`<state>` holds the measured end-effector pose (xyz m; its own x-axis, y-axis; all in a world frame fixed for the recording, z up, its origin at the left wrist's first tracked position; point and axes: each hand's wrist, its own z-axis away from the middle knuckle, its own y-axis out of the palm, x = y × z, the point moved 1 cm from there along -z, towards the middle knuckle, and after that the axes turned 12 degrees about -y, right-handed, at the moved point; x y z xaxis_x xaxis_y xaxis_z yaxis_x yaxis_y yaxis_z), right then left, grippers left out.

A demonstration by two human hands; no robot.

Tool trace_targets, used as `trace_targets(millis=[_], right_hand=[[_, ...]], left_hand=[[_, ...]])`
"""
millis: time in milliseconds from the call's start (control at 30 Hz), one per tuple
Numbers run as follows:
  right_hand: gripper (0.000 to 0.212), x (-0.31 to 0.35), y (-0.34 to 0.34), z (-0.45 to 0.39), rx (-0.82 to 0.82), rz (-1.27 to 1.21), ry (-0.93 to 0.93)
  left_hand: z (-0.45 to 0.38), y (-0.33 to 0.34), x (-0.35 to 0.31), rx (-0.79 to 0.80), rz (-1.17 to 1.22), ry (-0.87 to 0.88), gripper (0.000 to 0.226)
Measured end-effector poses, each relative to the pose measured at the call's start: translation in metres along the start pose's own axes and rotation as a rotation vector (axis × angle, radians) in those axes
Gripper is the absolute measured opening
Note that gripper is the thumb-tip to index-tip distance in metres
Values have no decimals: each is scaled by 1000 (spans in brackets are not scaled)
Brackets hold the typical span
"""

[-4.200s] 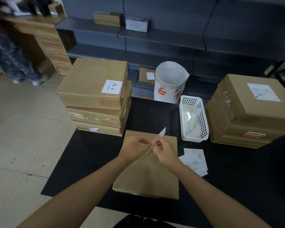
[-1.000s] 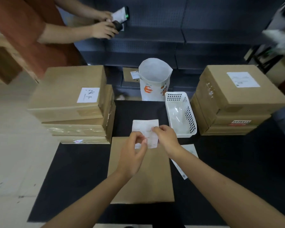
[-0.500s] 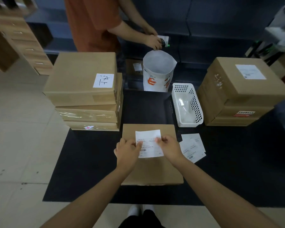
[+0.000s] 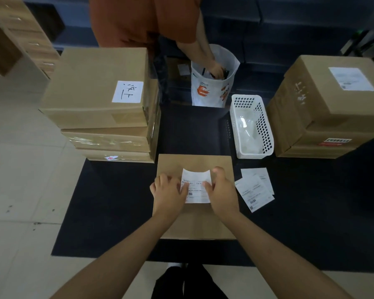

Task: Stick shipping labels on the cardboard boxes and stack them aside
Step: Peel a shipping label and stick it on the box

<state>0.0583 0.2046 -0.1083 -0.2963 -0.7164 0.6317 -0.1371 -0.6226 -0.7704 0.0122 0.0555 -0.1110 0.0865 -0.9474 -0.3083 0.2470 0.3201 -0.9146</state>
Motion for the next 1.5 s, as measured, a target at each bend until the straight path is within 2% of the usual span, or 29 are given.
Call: trace_targets(millis=[267,367,467,533,600,667,767,833,900,967,1033,1167,1300,1400,1500], right_hand=[[39,-8,5,0,-2,131,-12],[43,-11,7,2,-59,220,-20],[39,-9,7,4,-113,268,-238],[48,-7,12,3,-14,276,-435],[61,-9,18,3,159,300,-512],[67,-18,23,2,279,347,-508],[74,-27,24,0,321,401,-506],[84,-28,23,0,297,390,-490],[86,-27,21,3,265,376,-452],[74,-28,24,10,215,377,-412],[63,-29,28,19,166,374,-378],[67,-29,28,21,68,277,-206],[75,-29,22,20,53,262,-254],[66,-30,20,28,60,329,-467],[65,-37,27,37,211,404,-627]], left_hand=[[-4,14,6,-80,-162,66,47],[-2,10,5,-123,-139,63,45],[1,10,4,-220,9,254,41],[4,9,0,-117,-51,434,49],[5,9,-3,-14,-170,519,67],[1,13,3,75,-231,512,74],[-1,16,12,135,-256,519,72],[-1,21,16,119,-285,526,70],[0,28,20,78,-234,468,72],[0,30,21,34,-133,330,68],[3,33,22,-15,-137,255,62],[6,37,21,-59,-157,257,61],[4,39,22,-107,-145,288,62],[9,36,23,-88,-146,472,62],[19,41,29,-39,-212,690,58]])
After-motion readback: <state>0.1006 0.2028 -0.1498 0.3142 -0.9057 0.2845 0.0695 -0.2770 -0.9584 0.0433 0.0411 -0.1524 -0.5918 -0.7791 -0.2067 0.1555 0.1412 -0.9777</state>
